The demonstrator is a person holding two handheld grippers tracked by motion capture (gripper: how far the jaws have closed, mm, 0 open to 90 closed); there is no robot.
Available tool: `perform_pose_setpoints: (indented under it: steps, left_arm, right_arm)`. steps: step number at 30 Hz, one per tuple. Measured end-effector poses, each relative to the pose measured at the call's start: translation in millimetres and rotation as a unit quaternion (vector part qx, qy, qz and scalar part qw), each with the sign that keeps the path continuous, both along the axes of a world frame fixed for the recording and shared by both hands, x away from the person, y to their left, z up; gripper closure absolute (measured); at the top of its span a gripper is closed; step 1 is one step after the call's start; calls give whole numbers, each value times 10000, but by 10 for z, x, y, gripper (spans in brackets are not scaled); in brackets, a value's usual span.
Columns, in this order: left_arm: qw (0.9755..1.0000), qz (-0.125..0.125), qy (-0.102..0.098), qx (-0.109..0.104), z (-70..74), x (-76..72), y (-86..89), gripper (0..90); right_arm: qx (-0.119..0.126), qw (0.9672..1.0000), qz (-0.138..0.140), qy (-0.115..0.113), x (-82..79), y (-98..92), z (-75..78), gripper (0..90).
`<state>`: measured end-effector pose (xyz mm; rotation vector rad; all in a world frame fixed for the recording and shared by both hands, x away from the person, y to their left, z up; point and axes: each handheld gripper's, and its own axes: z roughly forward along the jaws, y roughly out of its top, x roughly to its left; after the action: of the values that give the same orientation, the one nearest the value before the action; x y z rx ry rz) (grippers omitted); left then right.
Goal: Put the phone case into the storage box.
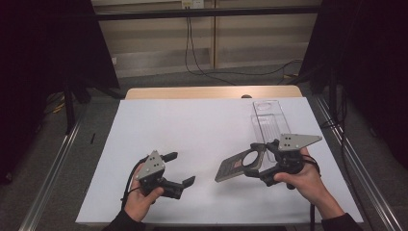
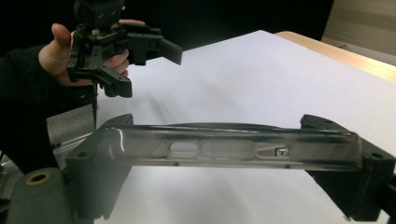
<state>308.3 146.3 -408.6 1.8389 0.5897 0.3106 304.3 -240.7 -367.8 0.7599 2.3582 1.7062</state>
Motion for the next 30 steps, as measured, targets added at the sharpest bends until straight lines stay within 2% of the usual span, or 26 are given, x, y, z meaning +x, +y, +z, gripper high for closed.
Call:
perform_pose_setpoints:
  steps: [4, 7, 8, 10, 14, 17, 18, 19, 22, 24, 27, 28, 30]
  left_arm:
    - [9993, 364, -34, -101, -27, 7, 139, 24]
    - [9972, 675, -128, -300, -32, -1, 268, 25]
    - [9964, 778, -227, -264, -29, -7, 306, 24]
    - [9953, 871, -327, -273, -36, -36, 373, 23]
    - [9934, 1051, -384, -271, -98, -101, 478, 23]
    - [9920, 1139, -283, -458, -141, -141, 543, 23]
    - [9914, 1206, -321, -403, -149, -157, 567, 22]
    - [9904, 1275, -374, -372, -157, -174, 586, 22]
    - [9886, 1382, -357, -479, -166, -204, 652, 22]
    - [9859, 1550, -314, -542, -186, -230, 696, 23]
    - [9814, 1819, -334, -515, -213, -237, 761, 22]
    - [9814, 1834, -340, -451, -217, -234, 785, 22]
    - [9796, 1915, -334, -502, -227, -226, 809, 22]
  right_arm:
    - [-3, 9999, -169, 1, 9, -37, -3, 119]
    - [0, 9997, -241, 18, 16, -50, -12, 119]
    - [-9, 9996, -264, 23, 17, -54, -13, 119]
    - [5, 9996, -285, 19, 20, -62, -12, 119]
    - [77, 9994, -343, -2, 25, -103, 3, 119]
    - [117, 9989, -448, -30, 27, -137, 18, 119]
    - [127, 9988, -466, -30, 28, -151, 27, 119]
    - [132, 9987, -486, -35, 25, -163, 39, 119]
    - [192, 9981, -570, -120, 15, -214, 94, 119]
    - [228, 9974, -662, -155, 5, -254, 132, 119]
    - [270, 9964, -781, -203, 0, -315, 175, 119]
    - [292, 9959, -825, -223, 2, -333, 186, 119]
    - [321, 9951, -907, -235, 5, -369, 206, 119]
